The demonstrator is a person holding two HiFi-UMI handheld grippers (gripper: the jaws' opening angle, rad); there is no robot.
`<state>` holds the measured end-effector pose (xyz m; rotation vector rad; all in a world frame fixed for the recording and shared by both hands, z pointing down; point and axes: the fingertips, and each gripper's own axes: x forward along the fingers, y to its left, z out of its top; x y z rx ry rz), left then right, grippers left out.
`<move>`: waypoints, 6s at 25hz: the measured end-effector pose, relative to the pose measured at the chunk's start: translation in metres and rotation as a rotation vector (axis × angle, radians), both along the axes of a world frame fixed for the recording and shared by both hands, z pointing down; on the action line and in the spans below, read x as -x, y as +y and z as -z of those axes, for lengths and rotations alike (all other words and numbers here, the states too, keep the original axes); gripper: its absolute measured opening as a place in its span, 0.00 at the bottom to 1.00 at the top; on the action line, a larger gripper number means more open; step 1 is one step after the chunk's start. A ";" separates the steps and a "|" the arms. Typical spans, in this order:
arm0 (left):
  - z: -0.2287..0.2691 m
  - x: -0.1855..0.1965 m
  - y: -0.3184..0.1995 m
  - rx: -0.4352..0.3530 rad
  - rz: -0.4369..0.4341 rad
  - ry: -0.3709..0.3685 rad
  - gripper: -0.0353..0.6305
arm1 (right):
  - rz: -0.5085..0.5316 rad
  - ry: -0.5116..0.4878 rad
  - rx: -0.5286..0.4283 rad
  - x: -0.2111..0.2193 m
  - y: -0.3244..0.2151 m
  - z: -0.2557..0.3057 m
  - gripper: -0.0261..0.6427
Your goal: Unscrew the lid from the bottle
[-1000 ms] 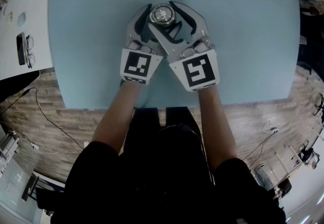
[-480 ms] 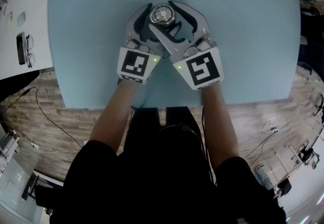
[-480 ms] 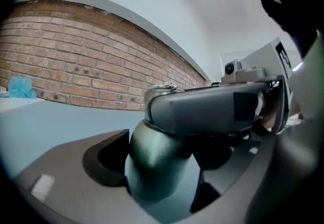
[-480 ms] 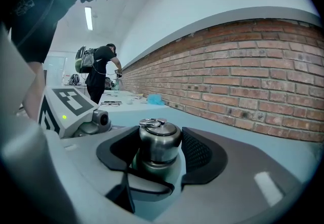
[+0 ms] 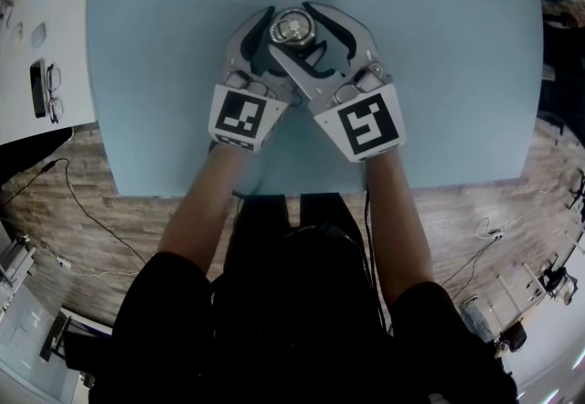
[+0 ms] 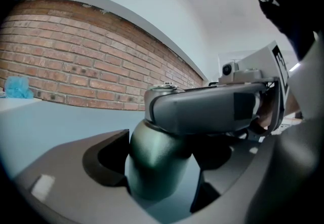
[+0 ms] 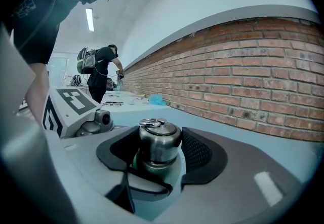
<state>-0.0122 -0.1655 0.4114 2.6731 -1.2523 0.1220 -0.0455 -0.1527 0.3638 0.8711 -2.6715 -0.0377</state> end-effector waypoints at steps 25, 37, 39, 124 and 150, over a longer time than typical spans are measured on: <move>0.000 0.000 0.002 -0.005 -0.071 -0.002 0.61 | 0.056 -0.013 0.001 0.001 0.002 0.001 0.43; 0.002 0.000 0.001 -0.012 -0.093 0.012 0.61 | 0.095 -0.028 0.000 0.003 0.002 0.001 0.43; 0.001 0.000 0.001 -0.010 -0.104 0.007 0.61 | 0.103 -0.032 0.000 0.003 0.002 0.002 0.43; 0.002 -0.002 0.005 0.003 -0.310 0.004 0.61 | 0.316 -0.052 0.027 0.006 0.007 0.002 0.44; 0.005 0.003 0.005 0.000 -0.149 -0.003 0.70 | 0.133 -0.073 0.019 0.001 0.008 0.009 0.52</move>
